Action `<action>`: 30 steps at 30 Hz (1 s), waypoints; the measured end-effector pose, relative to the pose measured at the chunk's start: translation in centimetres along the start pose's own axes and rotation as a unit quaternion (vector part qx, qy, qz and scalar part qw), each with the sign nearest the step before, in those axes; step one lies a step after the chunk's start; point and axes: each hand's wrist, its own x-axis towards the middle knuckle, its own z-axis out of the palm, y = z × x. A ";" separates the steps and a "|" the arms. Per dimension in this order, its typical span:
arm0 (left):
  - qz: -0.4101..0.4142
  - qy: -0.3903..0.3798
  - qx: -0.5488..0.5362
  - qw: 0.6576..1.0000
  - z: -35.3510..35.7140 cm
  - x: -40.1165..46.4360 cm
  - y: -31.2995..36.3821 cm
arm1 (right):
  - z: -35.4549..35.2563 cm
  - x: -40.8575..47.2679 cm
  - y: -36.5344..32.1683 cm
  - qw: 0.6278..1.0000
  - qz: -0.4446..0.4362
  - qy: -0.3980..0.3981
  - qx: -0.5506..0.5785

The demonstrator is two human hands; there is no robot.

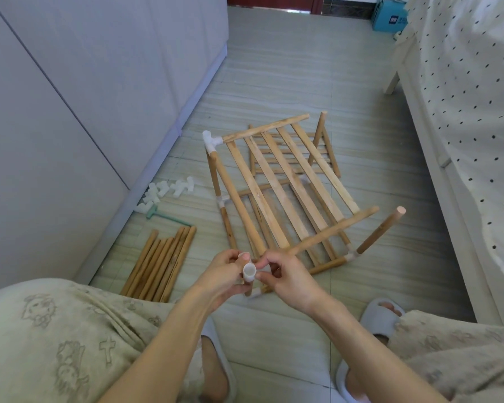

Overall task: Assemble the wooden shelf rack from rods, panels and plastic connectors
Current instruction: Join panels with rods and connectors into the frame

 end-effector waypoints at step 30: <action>0.434 -0.113 0.694 0.564 9.5 3.9 2.0 | -8.1 -5.8 5.7 0.939 0.049 0.338 0.034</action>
